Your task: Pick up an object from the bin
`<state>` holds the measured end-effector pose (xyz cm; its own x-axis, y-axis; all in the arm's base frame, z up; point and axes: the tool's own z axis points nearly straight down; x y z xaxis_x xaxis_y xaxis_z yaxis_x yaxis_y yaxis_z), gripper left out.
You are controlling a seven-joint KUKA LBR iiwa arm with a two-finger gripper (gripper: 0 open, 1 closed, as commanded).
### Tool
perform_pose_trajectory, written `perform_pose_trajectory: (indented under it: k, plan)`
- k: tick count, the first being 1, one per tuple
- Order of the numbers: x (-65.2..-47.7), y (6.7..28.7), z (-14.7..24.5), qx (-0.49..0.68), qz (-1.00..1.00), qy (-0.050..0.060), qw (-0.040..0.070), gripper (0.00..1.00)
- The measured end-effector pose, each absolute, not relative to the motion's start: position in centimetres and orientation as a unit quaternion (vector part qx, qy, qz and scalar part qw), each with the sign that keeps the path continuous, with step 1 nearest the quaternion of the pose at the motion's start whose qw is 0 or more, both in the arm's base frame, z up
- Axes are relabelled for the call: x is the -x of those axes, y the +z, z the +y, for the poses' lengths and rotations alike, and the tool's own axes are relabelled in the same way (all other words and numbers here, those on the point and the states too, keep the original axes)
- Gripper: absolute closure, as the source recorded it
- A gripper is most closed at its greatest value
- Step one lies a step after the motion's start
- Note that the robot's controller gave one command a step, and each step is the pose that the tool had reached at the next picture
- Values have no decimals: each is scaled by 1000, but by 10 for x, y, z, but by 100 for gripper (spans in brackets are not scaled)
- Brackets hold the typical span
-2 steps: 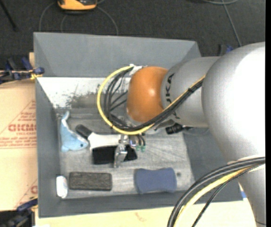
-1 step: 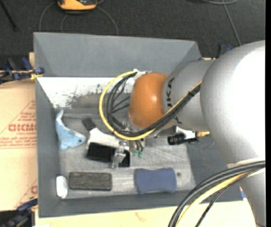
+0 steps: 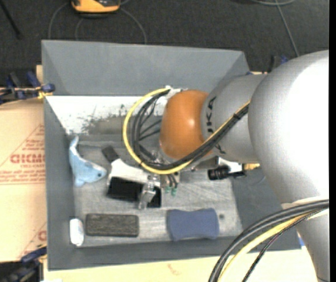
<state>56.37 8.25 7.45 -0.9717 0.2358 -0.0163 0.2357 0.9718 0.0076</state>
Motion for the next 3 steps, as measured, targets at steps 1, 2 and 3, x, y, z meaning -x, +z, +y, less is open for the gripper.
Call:
perform_pose_trajectory:
  k: [1, 2, 3]
  plan:
    - [-563, 78, 83, -119, 993, 2, 6, 100]
    - [-563, 82, 82, -119, 993, 1, 3, 100]
    - [-561, 88, 82, -119, 993, 0, -1, 100]
